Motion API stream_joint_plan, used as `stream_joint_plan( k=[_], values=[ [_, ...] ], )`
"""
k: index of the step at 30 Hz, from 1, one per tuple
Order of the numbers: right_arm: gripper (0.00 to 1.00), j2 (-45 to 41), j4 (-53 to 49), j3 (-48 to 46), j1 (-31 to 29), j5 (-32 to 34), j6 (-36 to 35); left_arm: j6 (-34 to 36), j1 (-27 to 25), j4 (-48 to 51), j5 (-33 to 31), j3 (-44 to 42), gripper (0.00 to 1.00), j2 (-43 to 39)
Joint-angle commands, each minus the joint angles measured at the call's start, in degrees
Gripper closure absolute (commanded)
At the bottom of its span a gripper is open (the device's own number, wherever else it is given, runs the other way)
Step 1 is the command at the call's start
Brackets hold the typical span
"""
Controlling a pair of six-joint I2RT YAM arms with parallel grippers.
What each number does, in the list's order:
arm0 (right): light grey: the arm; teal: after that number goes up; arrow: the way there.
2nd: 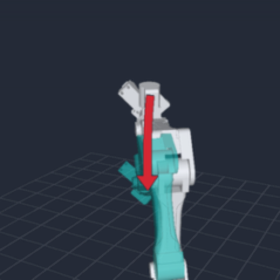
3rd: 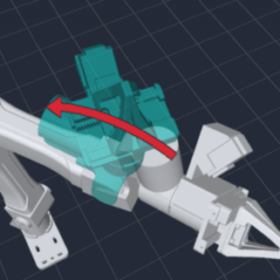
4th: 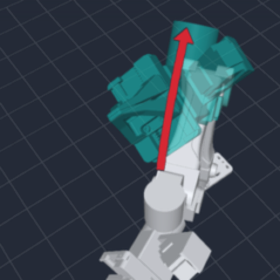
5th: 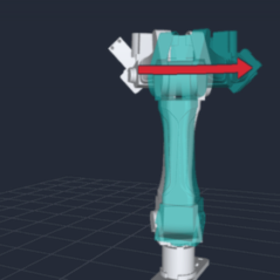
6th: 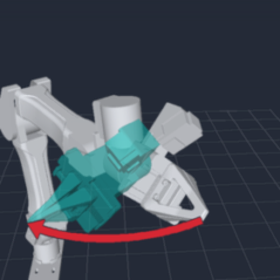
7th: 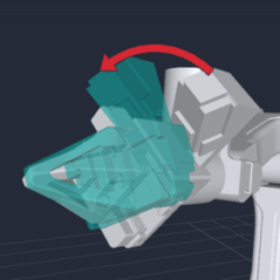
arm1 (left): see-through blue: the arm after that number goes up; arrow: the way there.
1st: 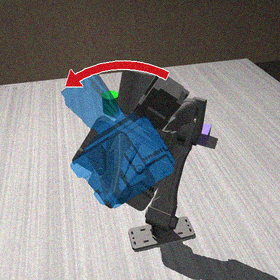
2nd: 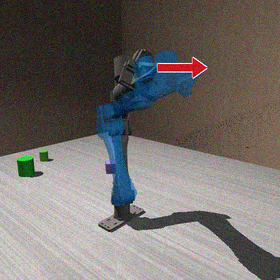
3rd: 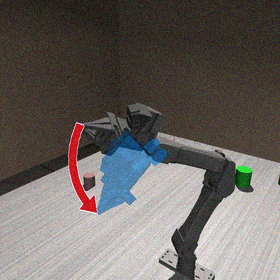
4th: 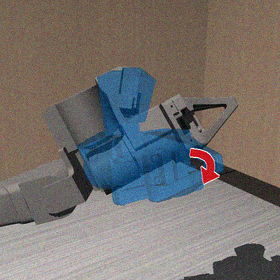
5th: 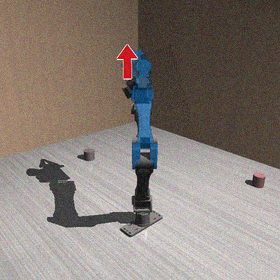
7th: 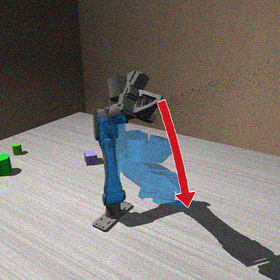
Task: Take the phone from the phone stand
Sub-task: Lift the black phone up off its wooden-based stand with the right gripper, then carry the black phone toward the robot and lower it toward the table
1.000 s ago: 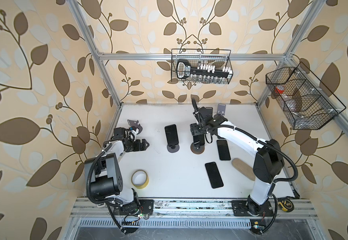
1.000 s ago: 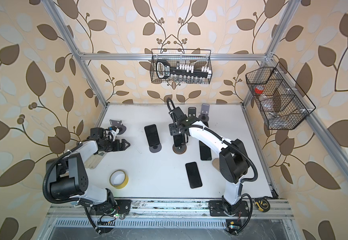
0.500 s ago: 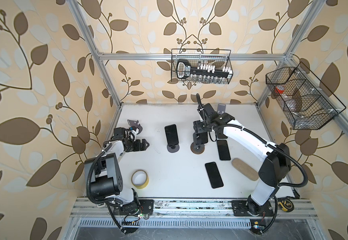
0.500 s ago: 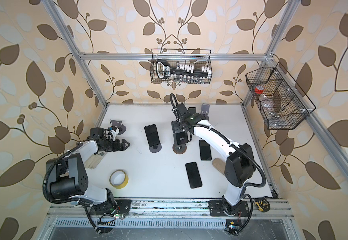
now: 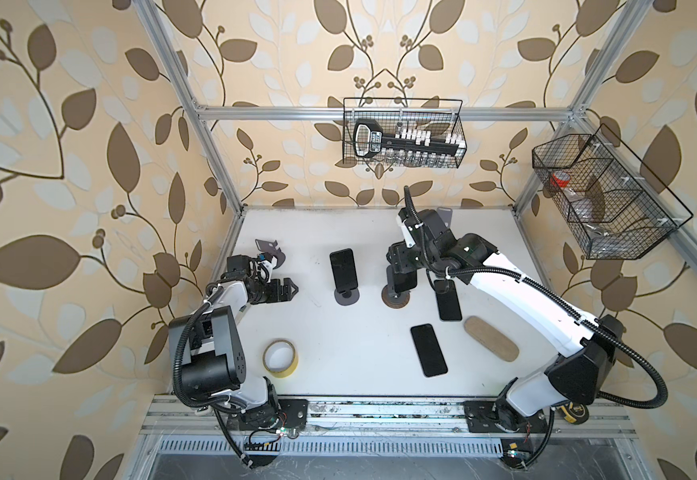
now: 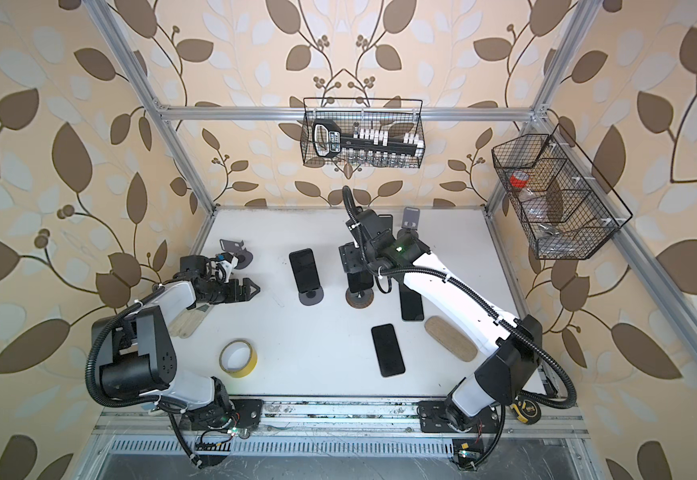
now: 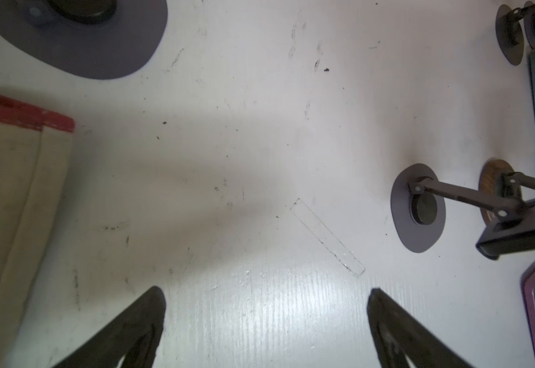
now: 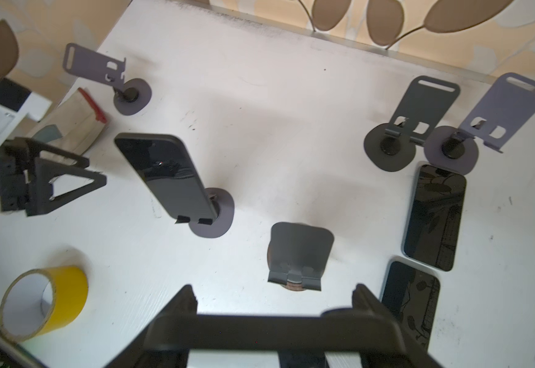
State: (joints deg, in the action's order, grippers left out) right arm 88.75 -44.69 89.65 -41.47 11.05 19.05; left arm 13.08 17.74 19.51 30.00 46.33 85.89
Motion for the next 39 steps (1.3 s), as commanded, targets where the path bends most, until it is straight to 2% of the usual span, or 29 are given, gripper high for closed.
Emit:
stream_joint_plan(
  k=[1,8,23,32,36,39],
  values=[
    [0.31,-2.1,-0.5,-2.2,-2.4,-1.2,0.3,0.6,0.5,0.2,1.2,1.7,0.01,-1.1],
    [0.31,-2.7,0.0,-6.2,-7.4,-2.4,2.9,0.7,0.5,0.1,1.4,1.5,0.01,-1.5],
    [0.32,-1.3,5.1,-18.0,-16.2,-4.1,13.3,0.8,0.5,0.0,1.7,1.1,0.01,-1.8],
    [0.32,-1.8,7.5,-25.3,-17.6,-4.0,16.7,1.2,0.5,-0.1,2.5,1.0,0.01,-2.0],
    [0.32,-2.0,7.5,-27.1,-19.6,-0.2,18.2,1.7,0.5,-0.1,3.8,0.7,0.01,-2.3],
    [0.32,-1.6,8.2,-28.6,-20.0,0.1,19.5,1.9,0.5,-0.2,4.4,0.4,0.01,-2.6]
  ],
)
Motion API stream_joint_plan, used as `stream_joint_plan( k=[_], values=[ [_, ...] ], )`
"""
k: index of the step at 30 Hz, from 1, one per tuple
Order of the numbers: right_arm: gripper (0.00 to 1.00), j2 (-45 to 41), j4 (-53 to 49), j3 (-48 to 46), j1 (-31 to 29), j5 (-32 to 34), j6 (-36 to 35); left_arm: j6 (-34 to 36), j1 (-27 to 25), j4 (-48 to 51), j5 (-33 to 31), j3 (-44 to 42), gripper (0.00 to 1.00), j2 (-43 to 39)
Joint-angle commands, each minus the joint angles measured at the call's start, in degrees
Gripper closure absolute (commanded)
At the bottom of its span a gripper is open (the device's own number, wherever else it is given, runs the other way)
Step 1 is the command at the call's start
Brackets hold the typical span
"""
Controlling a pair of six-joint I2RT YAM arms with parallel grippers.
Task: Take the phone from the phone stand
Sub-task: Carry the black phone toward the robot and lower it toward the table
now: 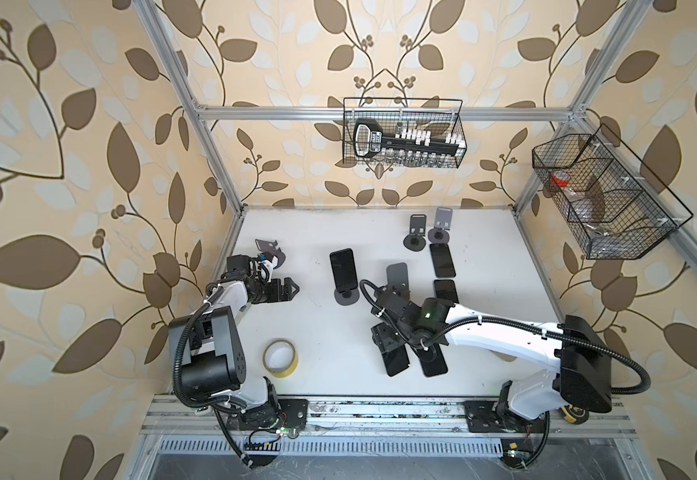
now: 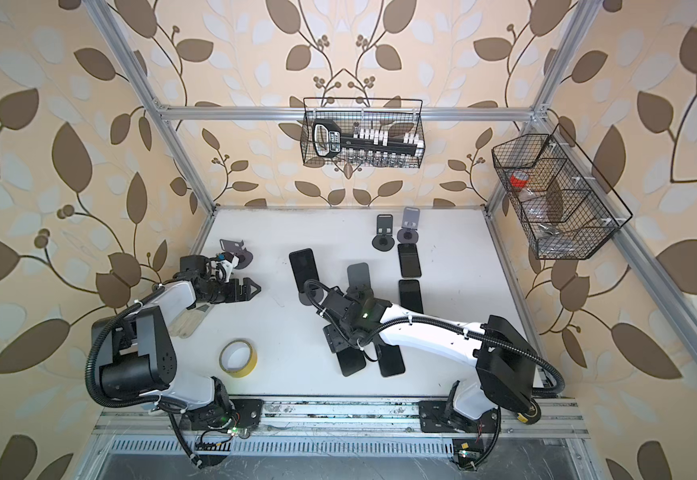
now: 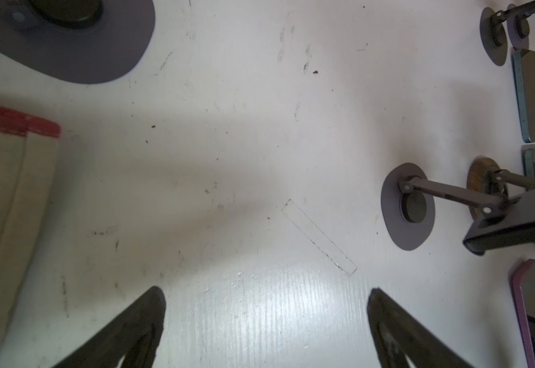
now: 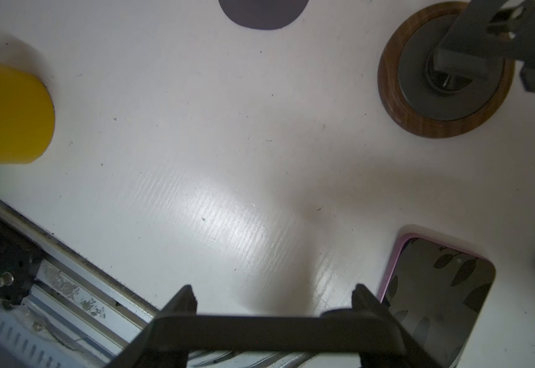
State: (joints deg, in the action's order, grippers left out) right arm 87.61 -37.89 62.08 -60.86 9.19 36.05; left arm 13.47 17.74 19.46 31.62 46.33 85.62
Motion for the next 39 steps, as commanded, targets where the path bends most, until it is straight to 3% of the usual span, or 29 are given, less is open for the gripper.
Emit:
stream_joint_plan(
  k=[1,39],
  values=[
    [0.32,-0.4,1.8,-1.6,-0.6,1.9,2.9,1.5,0.5,-0.2,2.7,0.4,0.01,-2.3],
    [0.28,10.5,10.7,-9.5,-0.7,3.3,6.1,1.0,0.5,0.4,2.7,1.2,0.01,-0.8]
  ],
)
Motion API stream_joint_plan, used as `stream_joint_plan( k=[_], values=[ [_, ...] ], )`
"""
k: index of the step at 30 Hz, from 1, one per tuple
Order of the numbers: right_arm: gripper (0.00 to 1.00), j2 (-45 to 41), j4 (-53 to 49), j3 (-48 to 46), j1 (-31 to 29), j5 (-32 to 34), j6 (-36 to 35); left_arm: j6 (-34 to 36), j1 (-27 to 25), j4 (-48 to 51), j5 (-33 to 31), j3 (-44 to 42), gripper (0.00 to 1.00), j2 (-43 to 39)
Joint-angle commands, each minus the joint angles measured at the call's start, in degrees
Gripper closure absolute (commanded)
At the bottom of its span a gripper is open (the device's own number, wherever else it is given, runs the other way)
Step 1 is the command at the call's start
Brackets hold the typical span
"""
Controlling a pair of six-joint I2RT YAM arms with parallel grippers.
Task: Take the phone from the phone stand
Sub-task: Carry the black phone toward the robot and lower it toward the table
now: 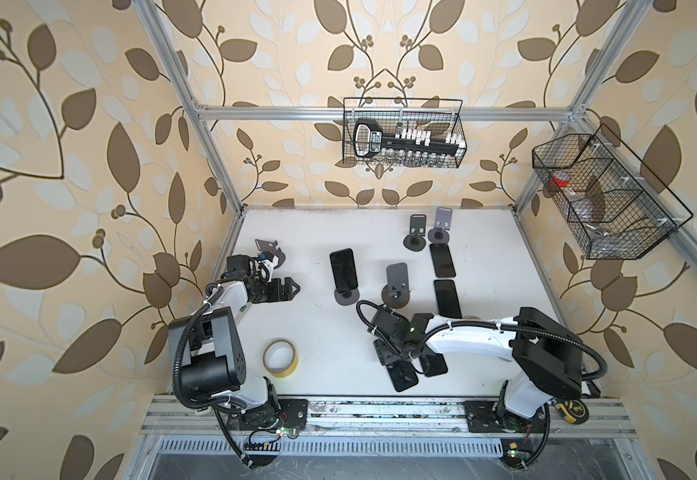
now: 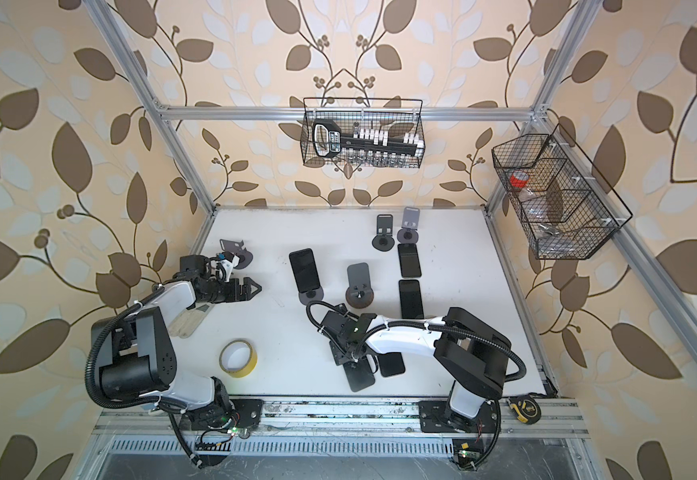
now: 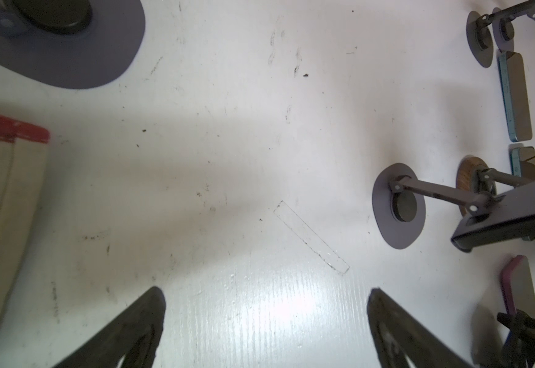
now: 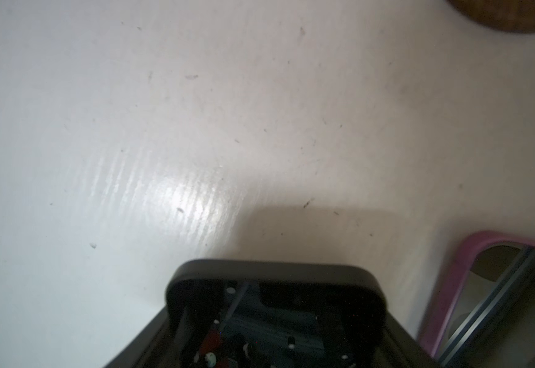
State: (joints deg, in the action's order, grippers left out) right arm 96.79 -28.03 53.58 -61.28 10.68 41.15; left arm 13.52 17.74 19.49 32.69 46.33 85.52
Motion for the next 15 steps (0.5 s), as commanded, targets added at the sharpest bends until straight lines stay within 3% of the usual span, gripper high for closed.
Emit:
stream_joint_plan(
  k=[1,15],
  values=[
    [0.28,1.6,0.9,-1.0,-0.3,1.8,1.0,1.0,0.5,0.4,1.6,1.2,0.01,-0.7],
    [0.25,2.6,0.8,-0.2,-0.2,0.7,0.1,0.7,0.5,0.5,1.7,1.5,0.01,0.0]
  ],
)
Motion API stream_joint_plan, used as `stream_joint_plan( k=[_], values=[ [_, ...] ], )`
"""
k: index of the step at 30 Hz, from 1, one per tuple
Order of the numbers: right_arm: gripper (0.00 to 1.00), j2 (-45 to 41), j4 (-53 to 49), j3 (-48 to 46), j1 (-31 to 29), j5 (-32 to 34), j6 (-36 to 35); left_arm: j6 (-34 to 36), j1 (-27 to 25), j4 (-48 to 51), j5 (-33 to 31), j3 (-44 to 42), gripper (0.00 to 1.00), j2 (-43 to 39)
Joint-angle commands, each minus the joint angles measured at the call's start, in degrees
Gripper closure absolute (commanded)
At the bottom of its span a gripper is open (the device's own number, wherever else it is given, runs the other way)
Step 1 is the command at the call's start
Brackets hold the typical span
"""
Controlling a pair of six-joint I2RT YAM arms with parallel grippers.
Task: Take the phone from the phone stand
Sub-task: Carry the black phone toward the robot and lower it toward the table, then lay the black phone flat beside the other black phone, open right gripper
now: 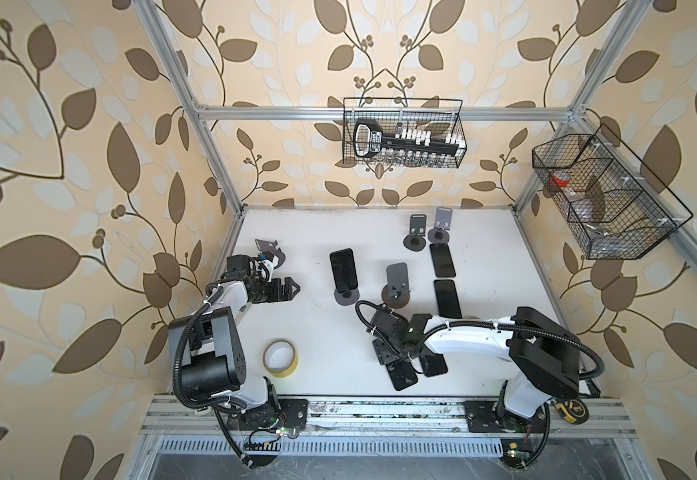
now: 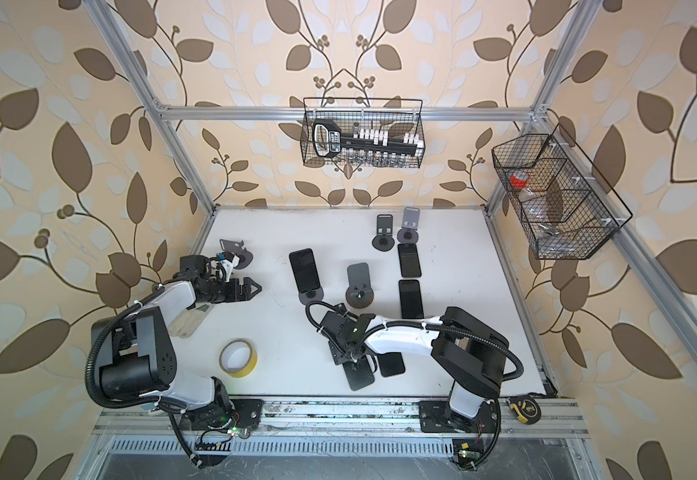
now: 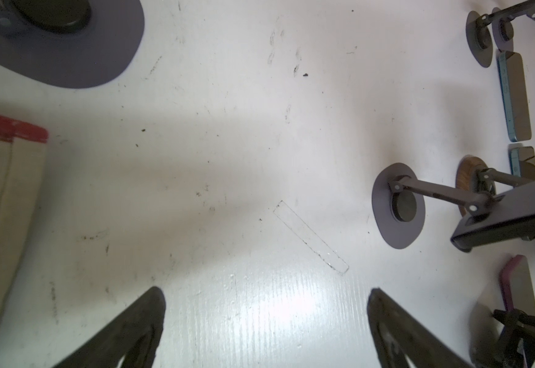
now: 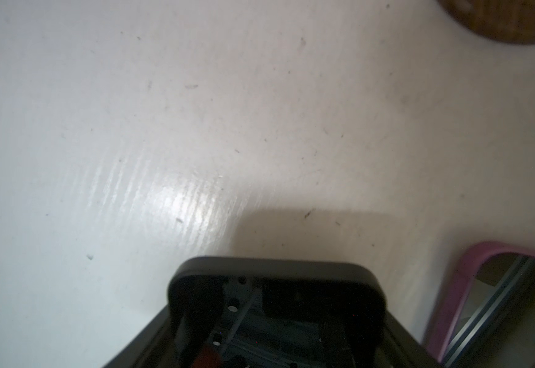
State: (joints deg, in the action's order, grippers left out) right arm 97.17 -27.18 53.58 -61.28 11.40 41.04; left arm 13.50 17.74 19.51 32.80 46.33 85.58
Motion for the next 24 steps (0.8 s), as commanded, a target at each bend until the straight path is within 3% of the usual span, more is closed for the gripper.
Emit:
stream_joint_plan(
  k=[1,24],
  values=[
    [0.25,2.2,0.0,-0.1,-0.2,0.0,0.0,0.7,0.6,0.5,1.6,1.6,0.01,-0.1],
    [0.23,4.1,-1.5,1.3,-0.1,0.2,-1.5,0.8,0.5,0.4,1.7,1.3,0.01,-0.5]
  ],
)
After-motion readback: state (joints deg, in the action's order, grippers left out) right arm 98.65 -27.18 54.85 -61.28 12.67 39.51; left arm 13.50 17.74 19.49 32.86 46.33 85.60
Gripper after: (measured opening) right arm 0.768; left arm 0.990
